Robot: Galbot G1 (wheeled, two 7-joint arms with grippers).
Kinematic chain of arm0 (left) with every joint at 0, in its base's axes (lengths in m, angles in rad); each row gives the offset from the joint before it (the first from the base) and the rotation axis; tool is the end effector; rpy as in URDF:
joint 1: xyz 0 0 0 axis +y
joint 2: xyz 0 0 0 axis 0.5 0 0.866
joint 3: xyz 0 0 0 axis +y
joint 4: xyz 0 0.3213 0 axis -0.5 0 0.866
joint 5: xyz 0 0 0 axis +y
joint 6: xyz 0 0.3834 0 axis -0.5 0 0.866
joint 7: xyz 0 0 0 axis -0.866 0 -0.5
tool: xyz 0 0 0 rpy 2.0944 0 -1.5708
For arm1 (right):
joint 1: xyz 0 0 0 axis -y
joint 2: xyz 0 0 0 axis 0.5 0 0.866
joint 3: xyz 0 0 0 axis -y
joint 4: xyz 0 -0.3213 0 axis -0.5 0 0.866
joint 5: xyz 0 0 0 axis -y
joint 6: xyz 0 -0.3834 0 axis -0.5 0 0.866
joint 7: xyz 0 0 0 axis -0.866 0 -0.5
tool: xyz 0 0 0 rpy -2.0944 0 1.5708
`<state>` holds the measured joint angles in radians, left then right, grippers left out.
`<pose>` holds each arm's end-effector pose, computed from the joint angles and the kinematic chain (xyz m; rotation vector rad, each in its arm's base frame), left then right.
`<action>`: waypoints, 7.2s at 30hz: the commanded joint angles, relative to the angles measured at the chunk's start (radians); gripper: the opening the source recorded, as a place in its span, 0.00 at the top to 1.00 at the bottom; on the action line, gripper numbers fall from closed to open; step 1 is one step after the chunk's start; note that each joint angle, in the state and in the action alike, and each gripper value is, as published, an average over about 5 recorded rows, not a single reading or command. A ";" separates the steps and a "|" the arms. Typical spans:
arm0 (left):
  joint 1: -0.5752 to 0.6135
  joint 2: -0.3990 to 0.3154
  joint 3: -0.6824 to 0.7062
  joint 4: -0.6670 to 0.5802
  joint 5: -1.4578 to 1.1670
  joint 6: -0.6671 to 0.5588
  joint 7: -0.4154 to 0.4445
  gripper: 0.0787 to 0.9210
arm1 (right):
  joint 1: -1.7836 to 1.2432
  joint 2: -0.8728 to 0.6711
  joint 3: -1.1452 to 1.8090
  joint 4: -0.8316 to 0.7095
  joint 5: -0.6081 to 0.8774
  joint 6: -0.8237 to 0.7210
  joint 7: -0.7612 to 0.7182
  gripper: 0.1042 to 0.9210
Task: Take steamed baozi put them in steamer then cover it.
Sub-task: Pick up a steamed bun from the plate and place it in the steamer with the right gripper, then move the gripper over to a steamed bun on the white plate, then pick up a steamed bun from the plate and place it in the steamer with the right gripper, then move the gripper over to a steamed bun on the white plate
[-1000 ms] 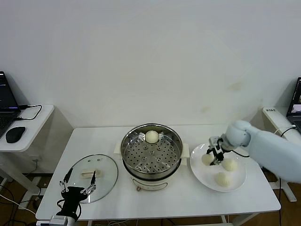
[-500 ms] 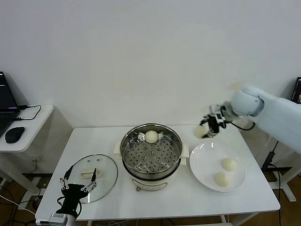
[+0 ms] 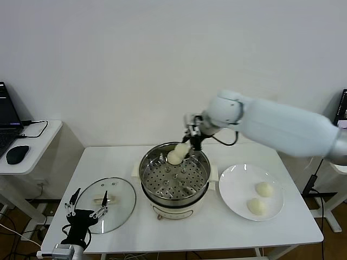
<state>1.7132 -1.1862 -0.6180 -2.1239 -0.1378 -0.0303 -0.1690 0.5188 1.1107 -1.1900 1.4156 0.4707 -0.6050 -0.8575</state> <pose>0.1938 0.0735 -0.2790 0.0437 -3.0674 -0.3609 0.5072 0.1670 -0.0563 1.4610 -1.5572 1.4201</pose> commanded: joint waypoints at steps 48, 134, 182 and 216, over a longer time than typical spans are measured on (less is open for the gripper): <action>0.004 0.029 0.000 0.008 -0.013 0.006 0.003 0.12 | -0.003 -0.671 0.054 0.234 -0.395 0.296 -0.396 0.12; 0.019 0.012 -0.005 0.010 0.004 0.011 0.004 0.12 | -0.410 -0.660 0.436 0.107 -0.525 0.332 -0.342 0.52; 0.004 -0.035 -0.030 0.011 -0.007 0.017 0.003 0.12 | 0.052 0.087 -0.109 0.115 -0.432 0.669 -0.333 0.51; -0.011 -0.021 -0.024 0.016 -0.006 0.016 0.005 0.12 | 0.131 -0.144 0.041 0.180 -0.417 0.673 -0.312 0.12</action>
<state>1.7024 -1.2102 -0.6422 -2.1063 -0.1434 -0.0152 -0.1646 0.5899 1.0735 -1.2171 1.5710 -0.0014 0.1156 -1.1520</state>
